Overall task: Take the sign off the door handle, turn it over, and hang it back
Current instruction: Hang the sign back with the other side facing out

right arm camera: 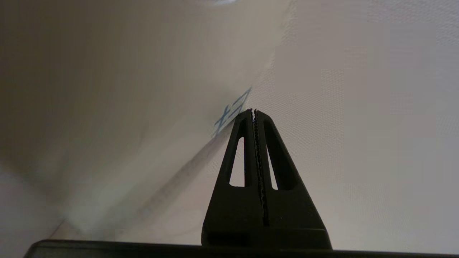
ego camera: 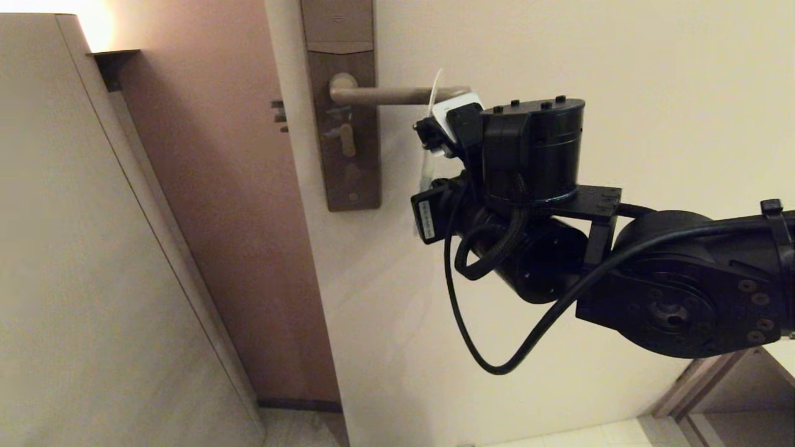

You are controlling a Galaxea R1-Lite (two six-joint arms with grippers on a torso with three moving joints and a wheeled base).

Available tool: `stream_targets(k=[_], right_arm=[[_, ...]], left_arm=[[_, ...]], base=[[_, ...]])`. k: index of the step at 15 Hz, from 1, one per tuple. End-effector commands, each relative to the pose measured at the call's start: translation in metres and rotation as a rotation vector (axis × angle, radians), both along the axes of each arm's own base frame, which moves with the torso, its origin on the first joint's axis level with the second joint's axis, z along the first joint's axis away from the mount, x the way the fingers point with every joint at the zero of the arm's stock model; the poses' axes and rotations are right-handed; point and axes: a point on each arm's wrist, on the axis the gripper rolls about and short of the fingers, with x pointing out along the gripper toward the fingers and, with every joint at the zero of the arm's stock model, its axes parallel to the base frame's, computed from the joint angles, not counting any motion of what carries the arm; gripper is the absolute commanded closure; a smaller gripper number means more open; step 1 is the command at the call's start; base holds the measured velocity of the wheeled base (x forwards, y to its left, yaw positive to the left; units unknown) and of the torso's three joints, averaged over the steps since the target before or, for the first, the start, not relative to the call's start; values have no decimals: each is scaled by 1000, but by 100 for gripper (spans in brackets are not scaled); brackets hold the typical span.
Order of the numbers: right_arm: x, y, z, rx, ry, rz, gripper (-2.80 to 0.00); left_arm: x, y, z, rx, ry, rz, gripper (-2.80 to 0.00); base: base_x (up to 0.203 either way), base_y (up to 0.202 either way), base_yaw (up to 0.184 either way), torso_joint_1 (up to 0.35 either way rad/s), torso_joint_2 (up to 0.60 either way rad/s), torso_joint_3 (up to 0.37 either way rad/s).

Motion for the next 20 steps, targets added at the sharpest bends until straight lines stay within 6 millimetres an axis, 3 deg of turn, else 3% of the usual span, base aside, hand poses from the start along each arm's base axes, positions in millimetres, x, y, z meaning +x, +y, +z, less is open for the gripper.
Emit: stream_targets(k=[1, 6, 16, 20], right_arm=[[-1, 3, 1, 1, -4, 5, 0], [2, 17, 14, 18, -47, 37, 0], [-2, 66, 8, 16, -78, 123, 0], [-3, 73, 8, 6, -90, 137, 0]], left_arm=[[0, 0, 0, 0, 1, 0, 0], [0, 0, 0, 0, 0, 0, 0], [0, 0, 0, 0, -1, 0, 0], [0, 0, 0, 0, 2, 0, 0]], base=[[0, 0, 0, 0, 0, 0], [0, 0, 0, 0, 0, 0], [0, 0, 0, 0, 0, 0], [0, 0, 0, 0, 0, 0]])
